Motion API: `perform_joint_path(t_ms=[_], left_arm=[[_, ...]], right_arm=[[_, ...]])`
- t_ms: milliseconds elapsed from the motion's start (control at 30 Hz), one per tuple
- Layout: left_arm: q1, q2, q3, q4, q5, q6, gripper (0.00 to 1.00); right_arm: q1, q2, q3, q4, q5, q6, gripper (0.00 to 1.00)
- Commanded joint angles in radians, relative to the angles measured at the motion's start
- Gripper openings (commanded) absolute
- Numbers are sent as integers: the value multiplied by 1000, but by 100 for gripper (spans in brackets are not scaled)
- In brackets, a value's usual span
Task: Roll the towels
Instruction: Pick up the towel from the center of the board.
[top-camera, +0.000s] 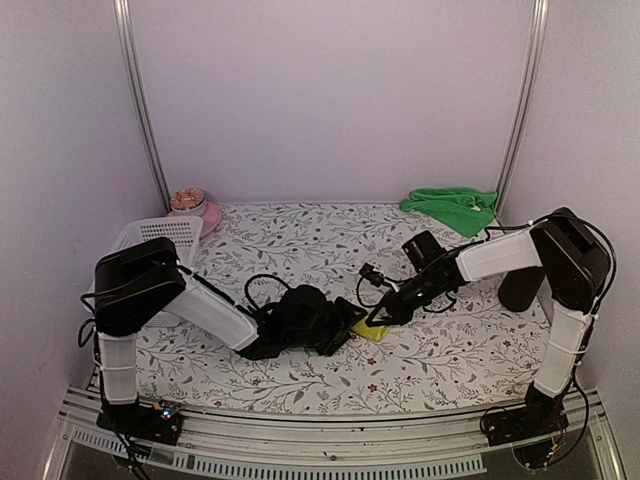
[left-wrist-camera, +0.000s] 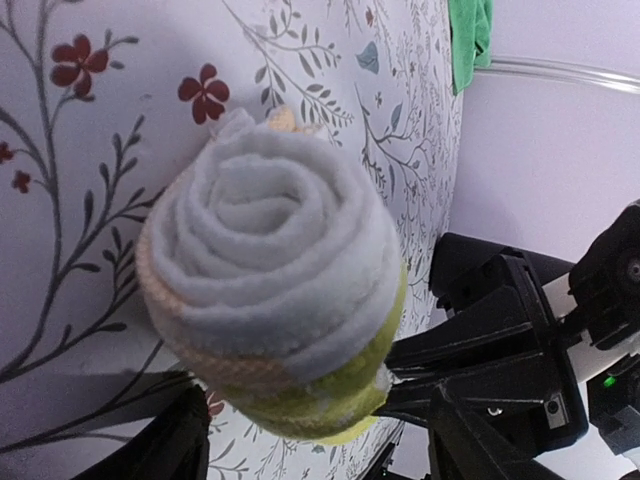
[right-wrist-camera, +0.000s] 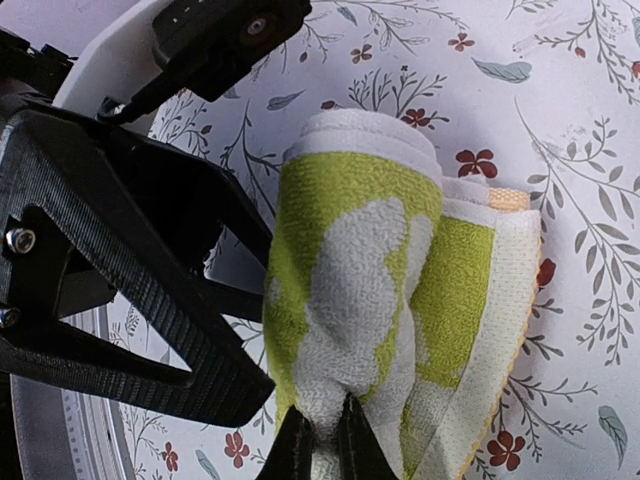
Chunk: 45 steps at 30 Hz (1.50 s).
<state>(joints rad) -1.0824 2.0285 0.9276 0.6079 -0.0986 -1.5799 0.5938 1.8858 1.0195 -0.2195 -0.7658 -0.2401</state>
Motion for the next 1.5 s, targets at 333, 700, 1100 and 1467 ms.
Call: perform_joint_path(t_ms=[333,700,1100,1467], left_arm=[[-14,162,-31,155,-79,-198,53],[-21,212,-36,205,-102,-213,51],[-40,232,-59,246,-111,-240,59],[-40,236,-75,273,-148,-244,42]], right_arm=[[13,-24,-65,50,-73,41,9],[18,20,-36,28,-156,99,10],[-38,21,-51,53,-259,166,5],[-81,66,-103,86,-311,205,5]])
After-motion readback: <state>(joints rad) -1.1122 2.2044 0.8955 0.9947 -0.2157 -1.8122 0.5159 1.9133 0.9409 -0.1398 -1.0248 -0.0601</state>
